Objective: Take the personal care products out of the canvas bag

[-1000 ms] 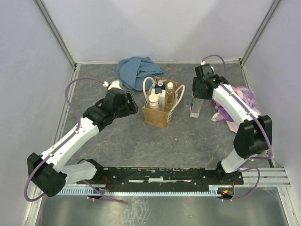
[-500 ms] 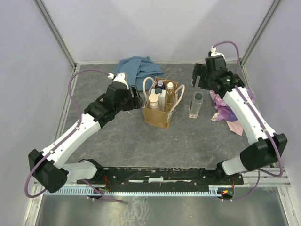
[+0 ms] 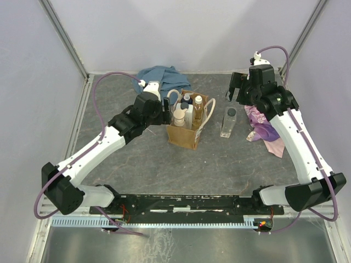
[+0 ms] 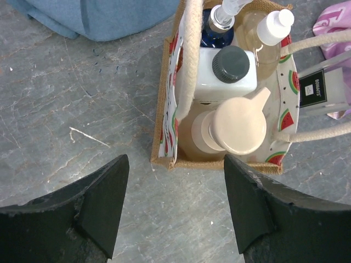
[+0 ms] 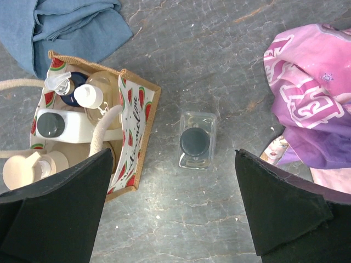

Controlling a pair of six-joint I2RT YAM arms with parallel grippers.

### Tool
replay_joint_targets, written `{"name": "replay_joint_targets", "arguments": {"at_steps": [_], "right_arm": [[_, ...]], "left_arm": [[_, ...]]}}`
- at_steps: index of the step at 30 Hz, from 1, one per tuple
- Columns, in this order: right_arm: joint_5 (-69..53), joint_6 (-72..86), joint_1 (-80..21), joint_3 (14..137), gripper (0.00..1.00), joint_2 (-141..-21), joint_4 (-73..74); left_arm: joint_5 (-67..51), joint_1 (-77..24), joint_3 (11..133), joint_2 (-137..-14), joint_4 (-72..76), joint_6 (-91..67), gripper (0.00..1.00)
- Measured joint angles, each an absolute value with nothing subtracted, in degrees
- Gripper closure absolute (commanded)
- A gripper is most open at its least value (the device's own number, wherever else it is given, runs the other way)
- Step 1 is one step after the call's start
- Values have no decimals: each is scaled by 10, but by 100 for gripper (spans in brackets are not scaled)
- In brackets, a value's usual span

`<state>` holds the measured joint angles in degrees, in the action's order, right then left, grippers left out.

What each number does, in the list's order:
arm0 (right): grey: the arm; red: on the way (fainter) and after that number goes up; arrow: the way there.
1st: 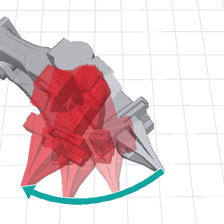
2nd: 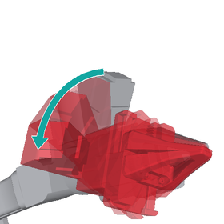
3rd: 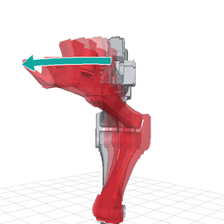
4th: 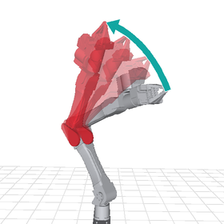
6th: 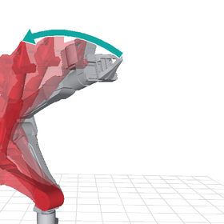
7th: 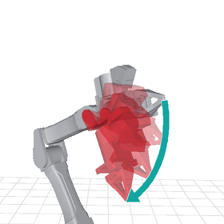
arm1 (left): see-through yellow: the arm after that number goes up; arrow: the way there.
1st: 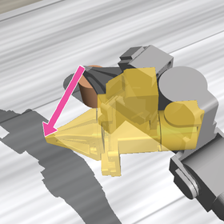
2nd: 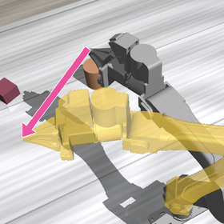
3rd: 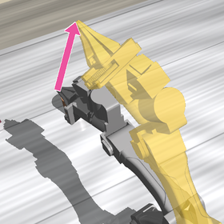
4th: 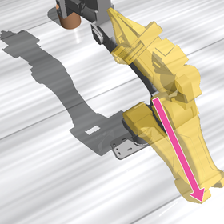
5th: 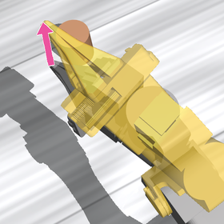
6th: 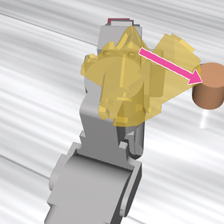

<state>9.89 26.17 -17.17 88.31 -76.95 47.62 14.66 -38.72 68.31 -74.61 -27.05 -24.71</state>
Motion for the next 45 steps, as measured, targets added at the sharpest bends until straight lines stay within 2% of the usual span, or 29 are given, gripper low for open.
{"name": "replay_joint_targets", "arguments": {"at_steps": [7,19,26,35,45], "right_arm": [[91,264,-172,881,0,-755,486],[90,268,-172,871,0,-750,489],[88,268,-172,871,0,-750,490],[86,267,-172,871,0,-745,492],[86,265,-172,871,0,-734,501]], "left_arm": [[124,-387,683,-792,-245,-237,24],[89,-415,695,-797,-220,-233,24],[88,-430,710,-805,-217,-232,24],[104,-433,740,-873,-209,-230,24],[124,-433,761,-903,-210,-229,38]]}}
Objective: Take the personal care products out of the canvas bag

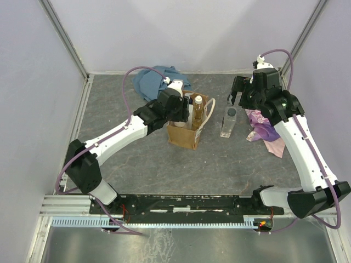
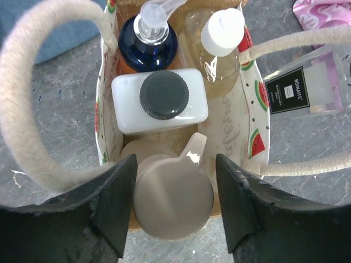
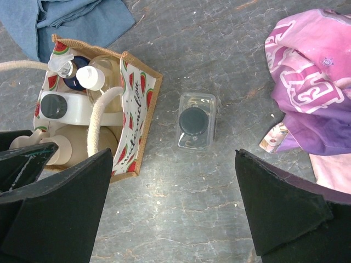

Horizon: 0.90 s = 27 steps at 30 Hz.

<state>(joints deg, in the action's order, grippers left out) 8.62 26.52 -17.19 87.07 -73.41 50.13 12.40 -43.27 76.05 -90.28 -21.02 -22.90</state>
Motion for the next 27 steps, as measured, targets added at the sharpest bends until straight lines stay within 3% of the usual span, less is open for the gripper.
{"name": "replay_joint_targets", "arguments": {"at_steps": [6,9,15,27], "right_arm": [[86,265,-172,868,0,-734,502],[86,265,-172,867,0,-734,502],[86,265,-172,866,0,-734,502],[86,261,-172,861,0,-734,502]], "left_arm": [[134,-433,780,-903,-218,-217,55],[134,-434,785,-903,-229,-216,57],[134,-435,788,-903,-238,-216,40],[144,-436,798,-903,-248,-215,35]]}}
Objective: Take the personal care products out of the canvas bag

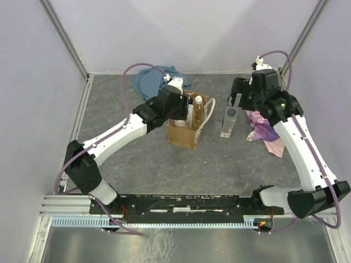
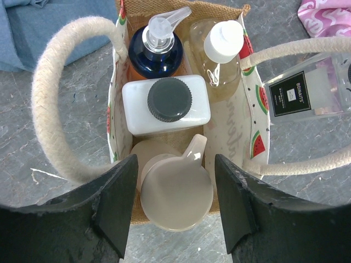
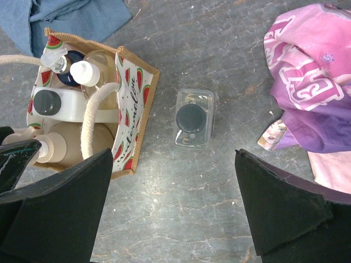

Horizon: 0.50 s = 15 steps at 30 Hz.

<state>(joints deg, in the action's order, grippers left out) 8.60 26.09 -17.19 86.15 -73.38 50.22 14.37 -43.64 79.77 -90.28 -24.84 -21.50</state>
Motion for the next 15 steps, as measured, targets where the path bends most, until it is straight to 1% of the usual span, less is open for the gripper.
{"name": "replay_joint_targets", "arguments": {"at_steps": [13,15], "right_arm": [[86,256,-172,857,0,-732,503],[86,256,-172,857,0,-731,503]], "left_arm": [[149,-436,800,-920,-258,-215,34],[149,-436,800,-923,-259,-215,36]]}}
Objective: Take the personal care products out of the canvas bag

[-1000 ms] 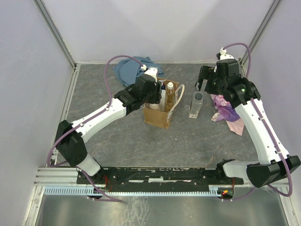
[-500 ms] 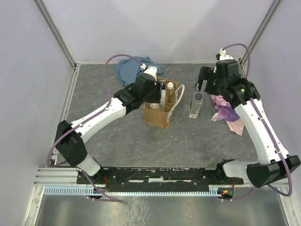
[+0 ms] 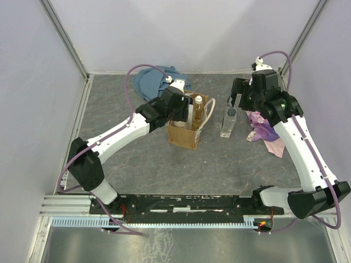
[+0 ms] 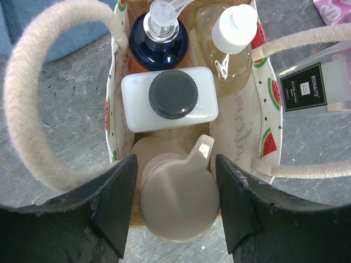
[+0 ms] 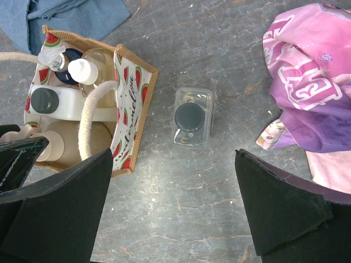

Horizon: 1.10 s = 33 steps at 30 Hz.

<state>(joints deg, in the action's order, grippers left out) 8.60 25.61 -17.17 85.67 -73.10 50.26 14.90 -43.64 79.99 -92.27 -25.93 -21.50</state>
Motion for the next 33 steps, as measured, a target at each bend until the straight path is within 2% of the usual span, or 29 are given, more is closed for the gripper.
{"name": "replay_joint_targets", "arguments": {"at_steps": [9,20,33], "right_arm": [[86,254,-172,855,0,-731,502],[86,252,-172,854,0,-731,502],[86,252,-172,845,0,-731,502]], "left_arm": [[147,-438,801,-923,-261,-215,52],[145,-444,835,-923,-327,-215,54],[147,-453,987,-923,-428,-209,55]]}}
